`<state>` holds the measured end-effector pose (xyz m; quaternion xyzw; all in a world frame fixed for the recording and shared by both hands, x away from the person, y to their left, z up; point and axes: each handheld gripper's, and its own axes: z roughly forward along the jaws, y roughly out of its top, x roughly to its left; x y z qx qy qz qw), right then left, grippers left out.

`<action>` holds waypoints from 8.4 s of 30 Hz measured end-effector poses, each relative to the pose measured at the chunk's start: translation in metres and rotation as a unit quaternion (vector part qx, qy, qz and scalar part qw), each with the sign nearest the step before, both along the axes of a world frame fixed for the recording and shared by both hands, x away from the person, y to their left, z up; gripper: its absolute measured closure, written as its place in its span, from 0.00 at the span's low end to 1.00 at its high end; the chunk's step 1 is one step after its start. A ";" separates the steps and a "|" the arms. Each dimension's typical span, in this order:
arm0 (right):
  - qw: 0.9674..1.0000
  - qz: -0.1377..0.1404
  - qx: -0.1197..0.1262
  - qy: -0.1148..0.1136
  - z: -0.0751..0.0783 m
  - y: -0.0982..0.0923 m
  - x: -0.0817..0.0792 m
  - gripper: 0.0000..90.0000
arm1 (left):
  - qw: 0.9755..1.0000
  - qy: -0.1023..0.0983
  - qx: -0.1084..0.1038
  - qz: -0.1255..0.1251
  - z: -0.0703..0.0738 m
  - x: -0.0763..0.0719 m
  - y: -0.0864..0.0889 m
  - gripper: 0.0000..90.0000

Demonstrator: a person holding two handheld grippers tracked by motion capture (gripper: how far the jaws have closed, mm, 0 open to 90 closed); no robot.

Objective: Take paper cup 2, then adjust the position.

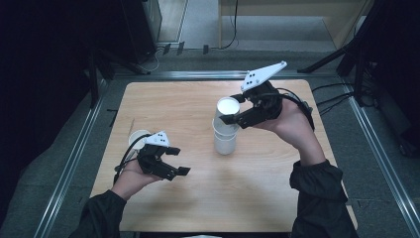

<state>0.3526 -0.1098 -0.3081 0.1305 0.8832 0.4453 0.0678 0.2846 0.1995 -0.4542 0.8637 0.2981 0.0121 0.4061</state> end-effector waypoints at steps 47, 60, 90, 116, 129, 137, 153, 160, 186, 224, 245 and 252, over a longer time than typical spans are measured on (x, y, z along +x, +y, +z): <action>0.996 0.029 0.034 0.078 -0.126 0.004 -0.055 0.38 | 0.993 -0.016 -0.049 -0.105 -0.001 0.012 -0.042 0.17; 0.995 0.027 0.057 0.077 -0.118 0.012 -0.054 0.39 | 0.991 -0.025 -0.062 -0.120 -0.001 0.006 -0.051 0.17; 0.990 0.034 0.087 0.101 -0.110 0.023 -0.057 0.39 | 0.986 -0.054 -0.071 -0.144 0.001 -0.001 -0.052 0.34; 0.997 0.030 0.047 0.053 -0.124 0.000 -0.066 0.29 | 0.987 -0.038 -0.041 -0.150 0.001 0.004 -0.043 0.35; 0.997 0.046 -0.015 0.058 -0.151 0.008 -0.065 0.29 | 0.989 -0.036 0.026 -0.142 -0.004 0.009 -0.040 0.34; 0.997 0.041 -0.018 0.062 -0.155 0.009 -0.061 0.29 | 0.985 -0.009 0.085 -0.147 -0.006 0.014 -0.043 0.34; 0.998 0.036 0.014 0.057 -0.150 0.010 -0.056 0.29 | 0.962 -0.007 0.176 -0.210 0.022 0.022 -0.066 0.33; 0.996 0.061 0.009 0.061 -0.153 0.020 -0.059 0.29 | 0.947 -0.010 0.210 -0.243 0.010 0.013 -0.079 0.33; 0.994 0.085 0.014 0.065 -0.144 0.025 -0.060 0.39 | 0.961 -0.009 0.159 -0.228 0.009 0.011 -0.077 0.14; 0.983 0.092 0.136 0.084 -0.119 0.002 -0.057 0.39 | 0.980 -0.040 -0.028 -0.191 0.018 0.006 -0.054 0.16; 0.985 0.079 0.132 0.075 -0.119 0.000 -0.056 0.26 | 0.980 -0.053 -0.027 -0.188 0.025 0.007 -0.045 0.30; 0.990 0.077 0.103 0.062 -0.126 -0.001 -0.055 0.25 | 0.980 -0.067 0.006 -0.188 0.032 0.008 -0.039 0.30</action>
